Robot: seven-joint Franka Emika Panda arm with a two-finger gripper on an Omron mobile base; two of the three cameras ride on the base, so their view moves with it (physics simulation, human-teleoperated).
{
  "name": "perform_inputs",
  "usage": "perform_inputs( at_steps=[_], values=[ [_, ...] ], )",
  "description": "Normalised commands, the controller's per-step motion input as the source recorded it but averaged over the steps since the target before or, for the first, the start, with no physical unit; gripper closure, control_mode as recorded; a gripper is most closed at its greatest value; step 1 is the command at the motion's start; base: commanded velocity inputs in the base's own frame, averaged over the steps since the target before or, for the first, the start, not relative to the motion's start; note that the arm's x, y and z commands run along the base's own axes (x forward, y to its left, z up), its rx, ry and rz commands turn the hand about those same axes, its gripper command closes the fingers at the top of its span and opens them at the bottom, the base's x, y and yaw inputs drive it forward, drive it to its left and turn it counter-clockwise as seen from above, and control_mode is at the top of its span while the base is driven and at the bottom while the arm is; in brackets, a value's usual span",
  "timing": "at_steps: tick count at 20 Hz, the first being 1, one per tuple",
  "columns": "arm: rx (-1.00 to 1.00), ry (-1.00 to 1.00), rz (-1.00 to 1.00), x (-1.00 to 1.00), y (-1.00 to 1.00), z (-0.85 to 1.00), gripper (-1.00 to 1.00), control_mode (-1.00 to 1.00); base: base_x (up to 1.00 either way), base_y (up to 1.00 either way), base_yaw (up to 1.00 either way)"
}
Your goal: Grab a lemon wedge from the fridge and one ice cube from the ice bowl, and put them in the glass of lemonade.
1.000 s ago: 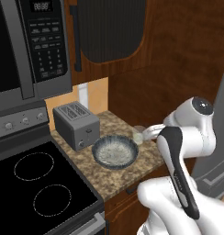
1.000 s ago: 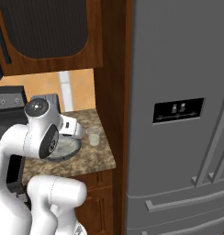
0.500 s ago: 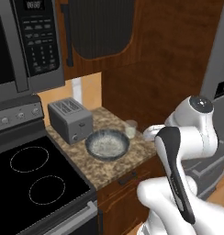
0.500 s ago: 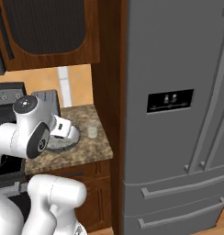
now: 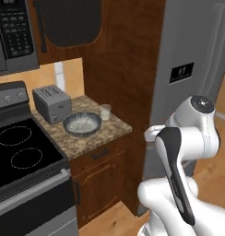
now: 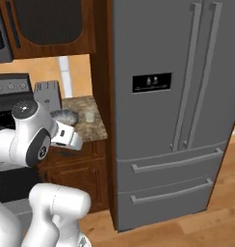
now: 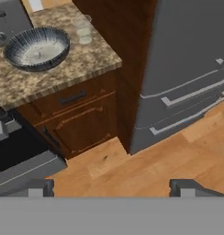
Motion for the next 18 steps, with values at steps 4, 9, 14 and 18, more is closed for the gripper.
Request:
perform_inputs(
  at_steps=[4, 9, 14, 18],
  values=[
    [0.0, 0.0, 0.0, 0.0, 0.0, 0.0, -1.0, 1.0, -0.07, -0.92, 0.04],
    [0.0, 0.0, 0.0, 0.0, 0.0, 0.0, -1.0, 1.0, -0.01, -0.97, 0.07],
    [0.0, 0.0, 0.0, 0.0, 0.0, 0.0, -1.0, 1.0, 0.11, -0.87, 0.12],
    [0.0, 0.0, 0.0, 0.0, 0.0, 0.0, -1.0, 1.0, 0.17, -0.94, 0.23]
  ],
)
